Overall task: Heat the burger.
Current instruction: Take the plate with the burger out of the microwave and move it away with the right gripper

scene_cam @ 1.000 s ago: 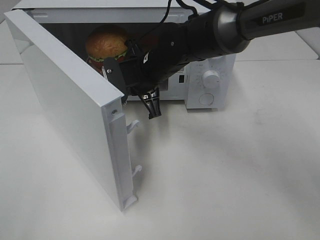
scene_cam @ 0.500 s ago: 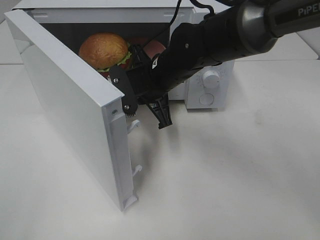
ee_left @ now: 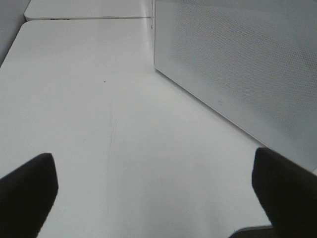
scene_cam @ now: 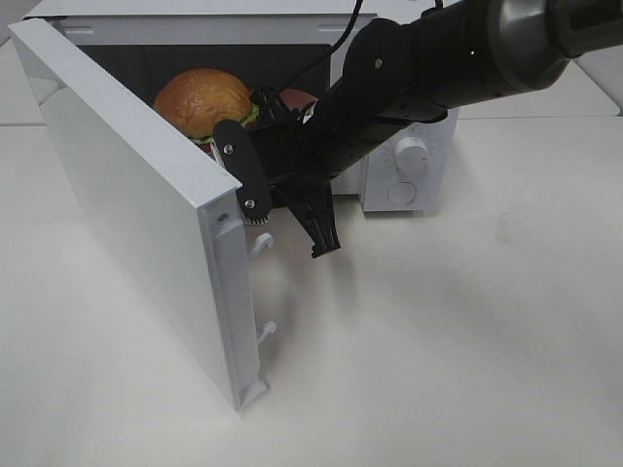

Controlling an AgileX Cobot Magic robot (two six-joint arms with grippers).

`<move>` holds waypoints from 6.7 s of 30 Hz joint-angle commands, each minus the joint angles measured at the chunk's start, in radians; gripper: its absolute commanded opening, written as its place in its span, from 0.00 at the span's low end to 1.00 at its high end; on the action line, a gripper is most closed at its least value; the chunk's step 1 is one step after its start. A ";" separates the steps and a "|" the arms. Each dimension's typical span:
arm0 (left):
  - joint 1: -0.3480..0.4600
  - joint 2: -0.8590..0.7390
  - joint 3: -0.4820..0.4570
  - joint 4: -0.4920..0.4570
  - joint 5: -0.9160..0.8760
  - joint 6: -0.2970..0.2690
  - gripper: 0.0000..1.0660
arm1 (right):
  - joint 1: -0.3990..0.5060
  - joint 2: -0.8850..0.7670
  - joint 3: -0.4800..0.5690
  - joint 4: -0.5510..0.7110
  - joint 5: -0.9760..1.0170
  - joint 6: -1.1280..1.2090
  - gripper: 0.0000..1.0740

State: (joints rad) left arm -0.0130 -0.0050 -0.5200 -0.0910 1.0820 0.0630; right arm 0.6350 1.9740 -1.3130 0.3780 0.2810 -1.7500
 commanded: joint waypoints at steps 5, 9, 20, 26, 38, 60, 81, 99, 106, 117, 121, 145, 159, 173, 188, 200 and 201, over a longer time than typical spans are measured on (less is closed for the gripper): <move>0.004 -0.006 0.003 -0.003 -0.012 -0.005 0.94 | -0.015 -0.046 -0.005 0.072 -0.019 -0.026 0.00; 0.004 -0.006 0.003 -0.003 -0.012 -0.005 0.94 | -0.015 -0.058 -0.005 0.071 -0.017 -0.034 0.00; 0.004 -0.006 0.003 -0.003 -0.012 -0.005 0.94 | -0.015 -0.109 -0.005 0.071 0.040 -0.029 0.00; 0.004 -0.006 0.003 -0.003 -0.012 -0.005 0.94 | -0.015 -0.129 -0.005 0.071 0.081 -0.009 0.00; 0.004 -0.006 0.003 -0.003 -0.012 -0.005 0.94 | -0.015 -0.189 0.063 0.070 0.102 -0.003 0.00; 0.004 -0.006 0.003 -0.003 -0.012 -0.005 0.94 | -0.015 -0.398 0.305 0.067 0.082 -0.009 0.00; 0.004 -0.006 0.003 -0.003 -0.012 -0.005 0.94 | -0.015 -0.660 0.554 0.067 0.019 0.006 0.00; 0.004 -0.006 0.003 -0.003 -0.012 -0.005 0.94 | -0.015 -0.946 0.762 0.048 0.022 0.092 0.00; 0.004 -0.006 0.003 -0.003 -0.012 -0.005 0.94 | -0.015 -1.071 0.828 -0.059 0.040 0.217 0.00; 0.004 -0.006 0.003 -0.003 -0.012 -0.005 0.94 | -0.015 -1.235 0.870 -0.278 0.142 0.471 0.00; 0.004 -0.006 0.003 -0.003 -0.012 -0.005 0.94 | -0.015 -1.288 0.898 -0.395 0.166 0.633 0.00; 0.004 -0.006 0.003 -0.003 -0.012 -0.005 0.94 | -0.015 -1.298 1.018 -0.902 0.192 1.399 0.00; 0.004 -0.006 0.003 -0.003 -0.012 -0.005 0.94 | -0.015 -1.145 1.015 -1.160 0.188 1.877 0.00; 0.004 -0.006 0.003 -0.003 -0.012 -0.005 0.94 | -0.015 -0.786 0.889 -1.333 0.245 2.457 0.00; 0.004 -0.006 0.003 -0.003 -0.012 -0.005 0.94 | -0.015 -0.549 0.848 -1.560 0.502 3.090 0.00; 0.004 -0.006 0.003 -0.003 -0.012 -0.005 0.94 | -0.015 -0.380 0.848 -1.586 0.503 3.224 0.01; 0.004 -0.006 0.003 -0.003 -0.012 -0.005 0.94 | -0.015 -0.342 0.848 -1.594 0.504 3.238 0.01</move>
State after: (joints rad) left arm -0.0130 -0.0050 -0.5200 -0.0910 1.0820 0.0630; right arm 0.6250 1.5950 -0.4520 -1.1630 0.7230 1.4710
